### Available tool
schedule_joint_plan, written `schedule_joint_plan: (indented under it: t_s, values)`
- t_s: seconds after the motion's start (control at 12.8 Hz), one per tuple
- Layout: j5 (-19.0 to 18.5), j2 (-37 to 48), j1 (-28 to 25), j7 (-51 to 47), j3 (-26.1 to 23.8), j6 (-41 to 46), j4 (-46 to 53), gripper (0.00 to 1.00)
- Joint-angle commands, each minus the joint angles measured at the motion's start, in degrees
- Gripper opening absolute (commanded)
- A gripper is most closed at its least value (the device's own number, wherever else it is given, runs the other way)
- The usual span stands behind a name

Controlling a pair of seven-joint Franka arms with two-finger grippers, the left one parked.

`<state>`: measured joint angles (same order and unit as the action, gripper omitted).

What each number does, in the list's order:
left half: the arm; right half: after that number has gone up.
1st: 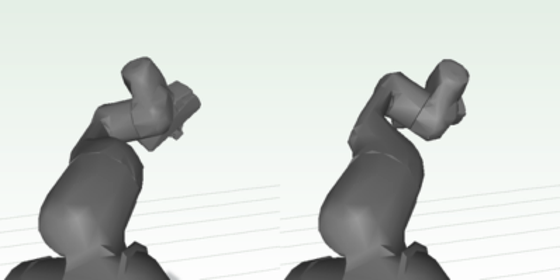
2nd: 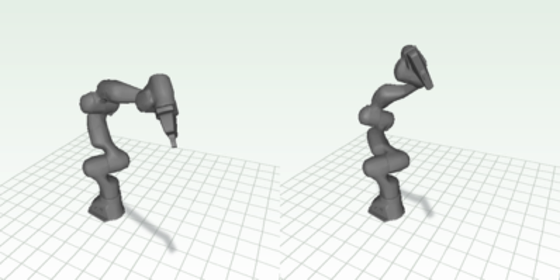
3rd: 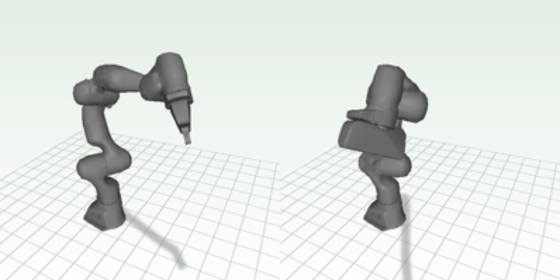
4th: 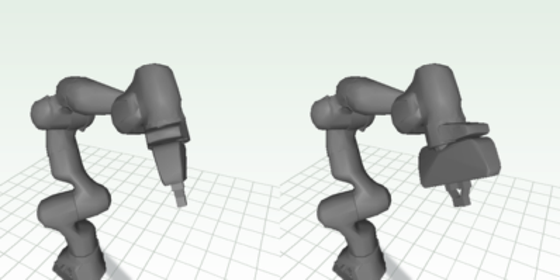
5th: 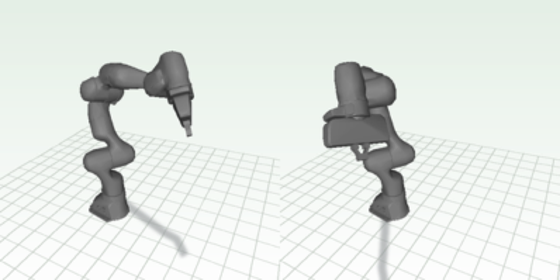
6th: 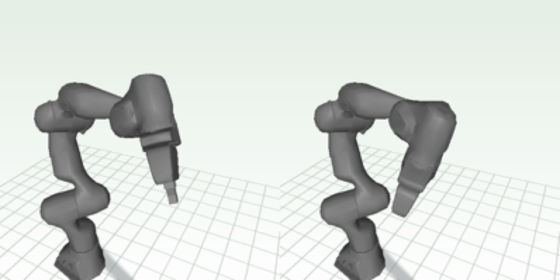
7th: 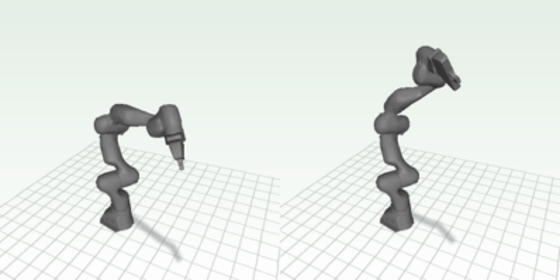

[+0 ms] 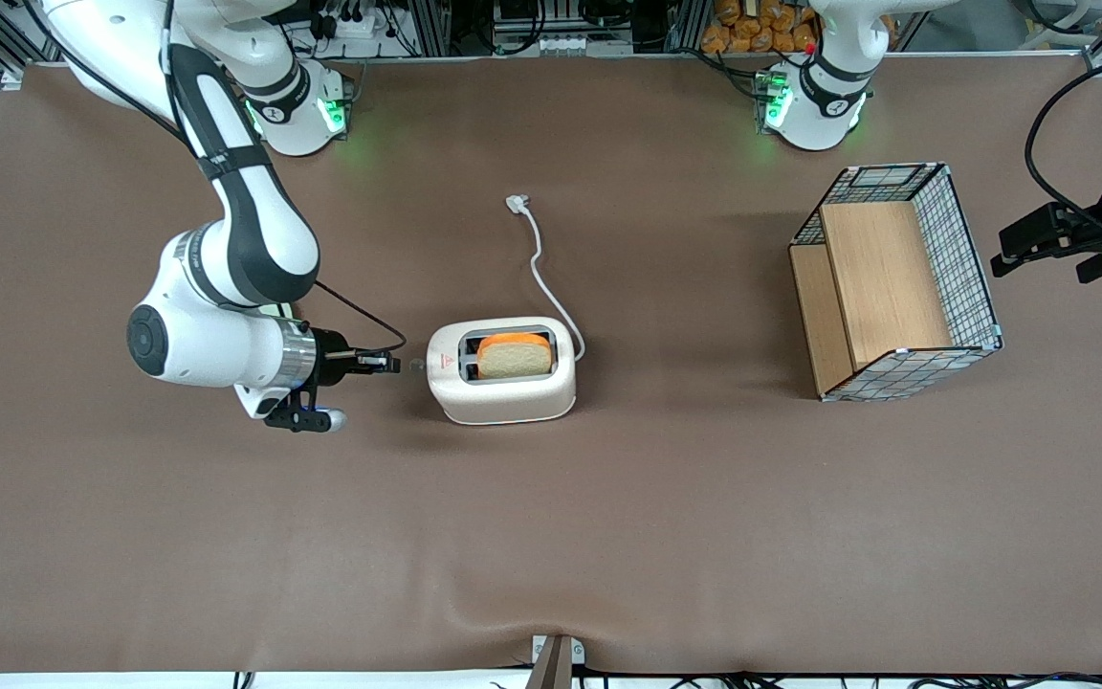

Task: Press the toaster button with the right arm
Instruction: 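Push the right gripper against the toaster lever, pressing it down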

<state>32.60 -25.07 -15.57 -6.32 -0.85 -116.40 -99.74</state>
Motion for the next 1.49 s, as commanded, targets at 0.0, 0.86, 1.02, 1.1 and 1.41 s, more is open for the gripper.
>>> schedule_joint_plan:
  t_s: [0.0, 0.86, 1.02, 1.1, 1.41]
  values:
    - [2.1, -1.0, -1.2, 1.4, 0.4, -2.2, -0.2, 0.0]
    - [2.1, -1.4, -2.0, 1.3, 0.4, -1.8, 0.2, 0.0]
    - [2.0, -1.5, -2.6, 1.3, 0.5, -2.1, 0.0, 0.0]
    - [2.0, -1.5, -2.8, 1.4, 0.5, -2.3, 0.0, 0.0]
    - [1.9, -2.4, -2.9, 1.6, 0.5, -3.7, -0.4, 0.0]
